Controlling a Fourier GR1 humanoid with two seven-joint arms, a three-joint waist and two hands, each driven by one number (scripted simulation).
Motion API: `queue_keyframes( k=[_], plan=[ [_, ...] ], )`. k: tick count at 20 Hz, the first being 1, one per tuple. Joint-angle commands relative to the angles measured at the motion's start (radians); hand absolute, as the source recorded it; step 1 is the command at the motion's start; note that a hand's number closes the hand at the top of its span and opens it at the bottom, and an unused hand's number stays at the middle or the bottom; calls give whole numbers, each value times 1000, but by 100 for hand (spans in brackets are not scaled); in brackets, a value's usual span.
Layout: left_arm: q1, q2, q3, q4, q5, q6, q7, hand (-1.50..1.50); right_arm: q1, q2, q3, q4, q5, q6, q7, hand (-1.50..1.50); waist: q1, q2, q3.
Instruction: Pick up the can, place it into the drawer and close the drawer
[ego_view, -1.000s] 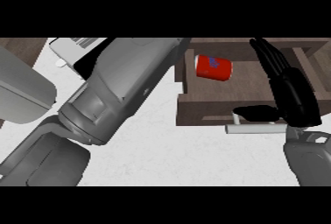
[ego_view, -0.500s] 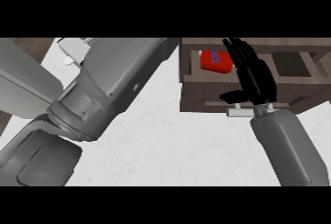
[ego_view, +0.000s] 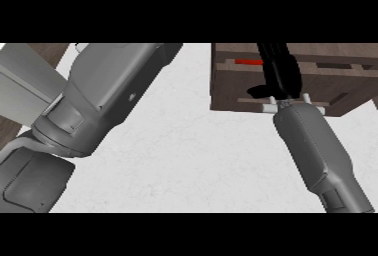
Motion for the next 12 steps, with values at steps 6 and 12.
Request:
queue_keyframes(
  k=[6,12],
  plan=[
    [42,87,-14,-107,-23,-28,97,-150,-254,21,-69,317,56,-157,14,-150,26,9,0],
    [178,110,-35,-224,-39,-32,75,-150,-339,18,-99,422,58,-212,-1,-150,45,9,0]
  ],
)
